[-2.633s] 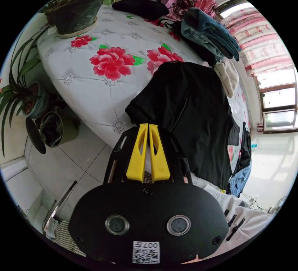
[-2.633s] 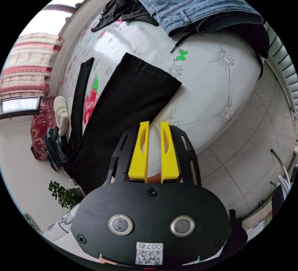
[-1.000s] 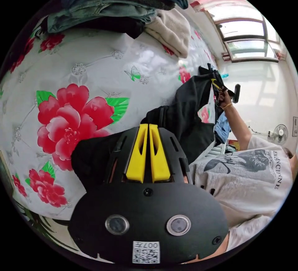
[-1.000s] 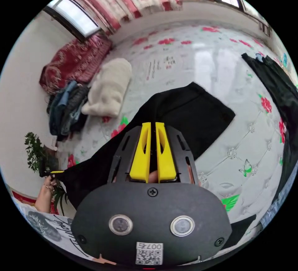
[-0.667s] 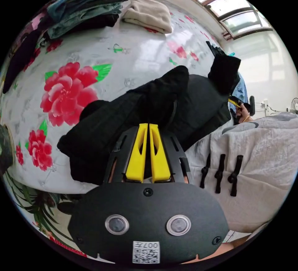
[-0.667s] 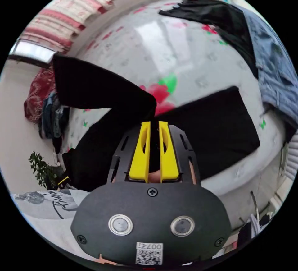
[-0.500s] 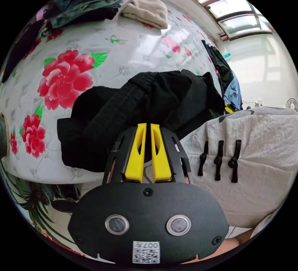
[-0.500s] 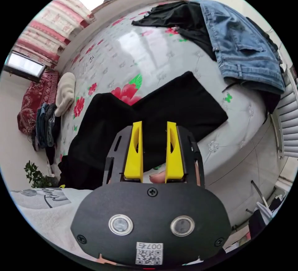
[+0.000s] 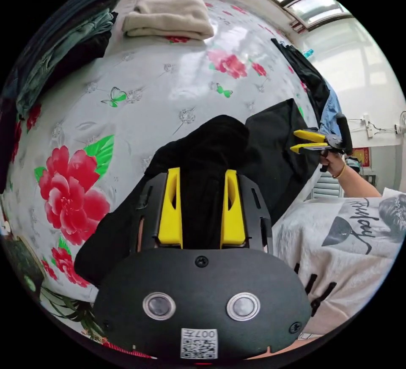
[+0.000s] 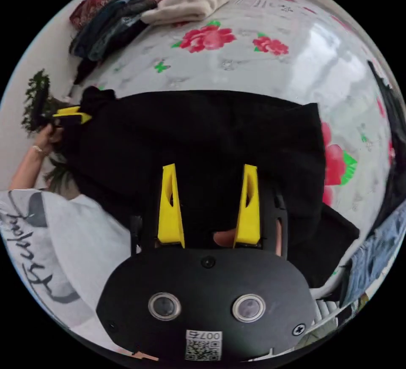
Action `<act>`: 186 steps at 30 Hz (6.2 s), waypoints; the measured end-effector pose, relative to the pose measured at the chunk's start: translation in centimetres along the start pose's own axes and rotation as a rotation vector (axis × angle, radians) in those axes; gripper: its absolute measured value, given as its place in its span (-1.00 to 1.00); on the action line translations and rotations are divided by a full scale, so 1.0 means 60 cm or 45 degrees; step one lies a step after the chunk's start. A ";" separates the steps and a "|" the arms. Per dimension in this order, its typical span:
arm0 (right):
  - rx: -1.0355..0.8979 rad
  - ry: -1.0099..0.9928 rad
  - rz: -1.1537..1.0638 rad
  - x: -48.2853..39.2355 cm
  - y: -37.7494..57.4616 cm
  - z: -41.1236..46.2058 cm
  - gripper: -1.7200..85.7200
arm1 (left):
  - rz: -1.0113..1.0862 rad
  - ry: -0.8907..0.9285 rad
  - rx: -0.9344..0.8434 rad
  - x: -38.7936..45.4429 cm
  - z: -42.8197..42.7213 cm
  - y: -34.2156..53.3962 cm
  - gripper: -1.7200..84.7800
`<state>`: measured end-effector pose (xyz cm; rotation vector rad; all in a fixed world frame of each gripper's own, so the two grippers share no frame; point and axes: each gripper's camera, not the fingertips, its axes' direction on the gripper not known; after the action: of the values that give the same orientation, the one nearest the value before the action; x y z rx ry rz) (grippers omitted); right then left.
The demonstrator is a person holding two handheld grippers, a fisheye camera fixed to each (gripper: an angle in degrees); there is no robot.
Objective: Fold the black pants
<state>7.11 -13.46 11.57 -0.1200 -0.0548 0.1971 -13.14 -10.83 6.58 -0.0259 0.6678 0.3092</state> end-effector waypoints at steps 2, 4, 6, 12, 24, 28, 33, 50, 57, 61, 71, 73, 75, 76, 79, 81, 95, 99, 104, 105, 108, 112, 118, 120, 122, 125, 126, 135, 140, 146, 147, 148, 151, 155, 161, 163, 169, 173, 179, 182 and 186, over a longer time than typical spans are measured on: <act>-0.060 0.081 -0.082 -0.015 -0.008 -0.002 -0.79 | -0.057 -0.015 0.062 -0.008 -0.025 -0.004 -0.79; -0.045 0.030 -0.134 0.005 -0.005 -0.038 -0.89 | -0.112 0.013 0.176 -0.017 -0.066 0.011 -0.83; 0.043 0.027 -0.118 0.049 -0.002 -0.103 -0.93 | -0.187 0.061 0.361 -0.027 -0.126 0.040 -0.84; 0.563 0.167 0.281 0.285 0.008 -0.384 -0.96 | -0.189 -0.171 0.612 -0.021 -0.243 0.033 -0.85; 0.544 -0.191 0.857 0.476 -0.009 -0.285 -0.87 | -0.548 -0.390 0.563 -0.061 -0.135 -0.083 -0.76; 0.347 -0.172 0.635 0.333 0.097 -0.170 -0.83 | -0.613 -0.523 0.346 -0.037 -0.061 0.021 -0.76; 0.119 -0.049 0.626 0.231 0.230 -0.098 -0.80 | -0.877 -0.460 0.246 -0.046 -0.012 0.148 -0.76; -0.059 0.175 0.604 0.203 0.383 -0.083 -0.72 | -0.359 -0.768 -0.265 0.049 0.064 0.140 -0.98; 0.344 -0.070 0.920 0.278 0.411 -0.217 -0.73 | -0.550 -0.419 -0.024 0.035 -0.018 0.221 -0.95; 0.558 -0.189 0.833 0.292 0.314 -0.276 -0.72 | -0.605 -0.298 0.257 0.014 -0.110 0.241 -0.91; 0.470 -0.170 0.789 0.389 0.017 -0.262 -0.73 | -0.546 -0.291 0.186 -0.023 -0.083 0.085 -0.86; 0.436 -0.246 0.860 0.429 -0.003 -0.238 -0.75 | -0.530 -0.312 0.142 -0.031 -0.068 0.047 -0.88; 0.409 -0.337 0.932 0.462 -0.012 -0.208 -0.78 | -0.521 -0.333 0.115 -0.041 -0.057 0.010 -0.91; 0.396 -0.441 0.930 0.477 -0.018 -0.189 -0.82 | -0.518 -0.349 0.111 -0.048 -0.052 -0.015 -0.93; 0.355 -0.613 0.770 0.476 -0.045 -0.176 -0.92 | -0.558 -0.424 0.065 -0.068 -0.027 -0.067 -0.97; 0.460 -0.446 0.801 0.467 -0.031 -0.226 -0.94 | -0.567 -0.480 -0.052 -0.079 0.012 -0.087 -0.98; 0.535 -0.156 0.848 0.346 0.113 -0.245 -0.85 | -0.522 -0.431 0.309 -0.056 -0.030 -0.017 -0.98; 0.415 -0.117 0.623 0.286 0.044 -0.216 -0.81 | -0.346 -0.491 0.339 -0.043 -0.063 -0.037 -0.97; 0.323 -0.031 0.343 0.254 -0.115 -0.213 -0.75 | -0.136 -0.606 0.178 -0.071 -0.072 -0.136 -0.84; 0.308 -0.017 0.318 0.252 -0.135 -0.211 -0.74 | -0.111 -0.614 0.166 -0.073 -0.071 -0.148 -0.83; 0.211 0.061 0.212 0.251 -0.223 -0.192 -0.71 | -0.007 -0.664 0.072 -0.084 -0.056 -0.209 -0.80; 0.058 0.140 0.147 0.279 -0.316 -0.147 -0.68 | -0.012 -0.697 -0.146 -0.130 -0.006 -0.261 -0.77; -0.067 0.051 0.083 0.319 -0.355 -0.096 -0.69 | 0.102 -0.554 -0.220 -0.177 0.000 -0.262 -0.84; -0.068 0.051 0.075 0.317 -0.353 -0.102 -0.74 | 0.069 -0.535 -0.234 -0.193 -0.008 -0.262 -0.93; -0.039 -0.038 0.067 0.304 -0.342 -0.117 -0.85 | 0.008 -0.468 -0.207 -0.207 -0.021 -0.254 -0.97; 0.061 0.061 0.052 0.278 -0.314 -0.166 -0.90 | -0.011 -0.411 -0.084 -0.206 -0.066 -0.222 -0.98; 0.099 0.060 0.053 0.275 -0.305 -0.184 -0.91 | -0.015 -0.395 -0.048 -0.205 -0.080 -0.213 -0.98; 0.730 0.042 0.017 0.186 -0.024 -0.502 -0.94 | 0.055 -0.184 0.554 -0.114 -0.327 0.090 -0.98; 0.689 0.188 0.116 0.118 0.207 -0.506 -0.93 | -0.086 -0.150 0.639 -0.068 -0.313 0.346 -0.98; 0.118 -0.111 0.565 0.112 0.367 -0.224 -0.88 | -0.609 0.018 0.232 -0.121 -0.043 0.481 -0.98; 0.105 -0.129 0.587 0.108 0.378 -0.211 -0.88 | -0.642 0.024 0.228 -0.124 -0.031 0.486 -0.98; 0.120 -0.165 0.631 0.105 0.397 -0.202 -0.86 | -0.684 0.054 0.266 -0.131 -0.023 0.492 -0.98; 0.294 -0.212 0.752 0.134 0.436 -0.233 -0.82 | -0.701 0.086 0.293 -0.143 -0.031 0.485 -0.98; 0.487 -0.309 0.972 0.233 0.473 -0.263 -0.76 | -0.604 -0.006 0.200 -0.136 -0.042 0.454 -0.98; 0.542 -0.313 1.298 0.361 0.499 -0.227 -0.73 | -0.615 -0.049 0.233 -0.120 -0.062 0.448 -0.98; 0.490 -0.257 1.292 0.385 0.486 -0.215 -0.73 | -0.617 -0.044 0.266 -0.117 -0.074 0.451 -0.98; 0.147 0.101 1.020 0.377 0.398 -0.171 -0.77 | -0.599 -0.085 0.310 -0.096 -0.103 0.445 -0.98; 0.121 0.156 0.821 0.380 0.378 -0.224 -0.87 | -0.581 -0.103 0.359 -0.079 -0.130 0.442 -0.98; 0.470 0.422 0.628 0.398 0.443 -0.416 -0.93 | -0.523 -0.132 0.421 -0.054 -0.146 0.474 -0.98; 0.424 0.578 0.653 0.427 0.470 -0.379 -0.90 | -0.621 -0.128 0.269 -0.075 -0.081 0.495 -0.98; 0.060 0.178 0.969 0.534 0.494 -0.223 -0.79 | -0.840 -0.022 0.249 -0.104 -0.017 0.524 -0.98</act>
<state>33.66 20.21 -3.99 -0.1025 0.1394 0.9483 -27.54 17.33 11.96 -0.0547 0.6344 -0.3899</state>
